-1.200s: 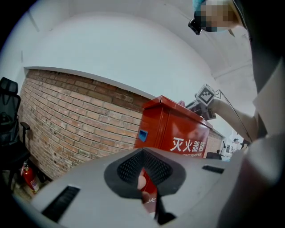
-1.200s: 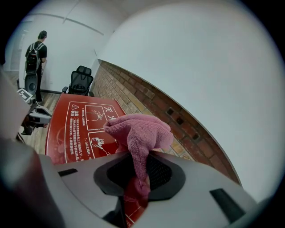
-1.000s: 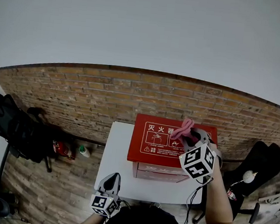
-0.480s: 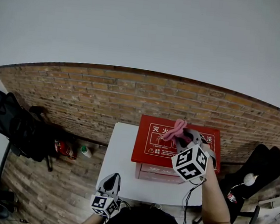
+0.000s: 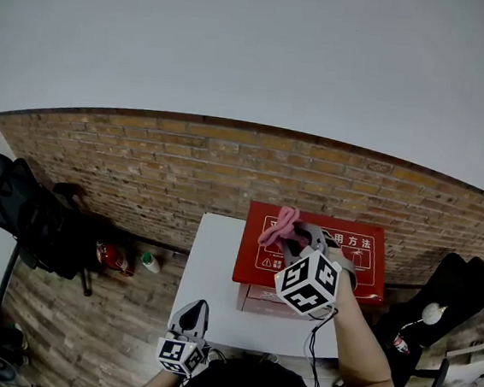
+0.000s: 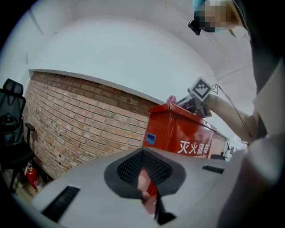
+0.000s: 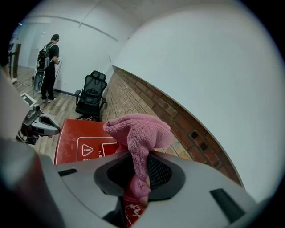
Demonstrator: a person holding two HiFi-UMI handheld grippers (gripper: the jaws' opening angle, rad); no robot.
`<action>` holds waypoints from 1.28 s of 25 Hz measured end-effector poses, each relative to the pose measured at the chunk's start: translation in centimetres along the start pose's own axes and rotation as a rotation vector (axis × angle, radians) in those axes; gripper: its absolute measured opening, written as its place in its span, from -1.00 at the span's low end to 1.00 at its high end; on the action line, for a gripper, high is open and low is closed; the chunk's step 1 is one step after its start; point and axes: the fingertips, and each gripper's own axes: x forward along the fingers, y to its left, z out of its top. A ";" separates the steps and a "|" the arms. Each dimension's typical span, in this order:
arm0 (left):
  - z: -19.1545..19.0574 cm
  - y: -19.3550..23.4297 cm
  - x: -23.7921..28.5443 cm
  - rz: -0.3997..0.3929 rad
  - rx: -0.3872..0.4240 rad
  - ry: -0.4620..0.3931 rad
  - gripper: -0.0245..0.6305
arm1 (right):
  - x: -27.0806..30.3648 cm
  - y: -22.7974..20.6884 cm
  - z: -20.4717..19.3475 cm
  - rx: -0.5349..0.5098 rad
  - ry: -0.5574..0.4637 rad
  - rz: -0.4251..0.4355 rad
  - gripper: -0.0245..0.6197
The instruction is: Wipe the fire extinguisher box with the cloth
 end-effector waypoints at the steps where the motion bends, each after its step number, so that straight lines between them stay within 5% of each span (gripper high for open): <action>1: 0.0 0.1 -0.1 0.002 -0.002 -0.001 -0.87 | 0.1 0.2 0.4 -0.003 -0.004 0.003 -0.66; 32: 0.7 4.2 -2.7 0.068 -0.030 -0.031 -0.87 | 3.8 4.0 7.3 -0.084 -0.058 0.068 -0.66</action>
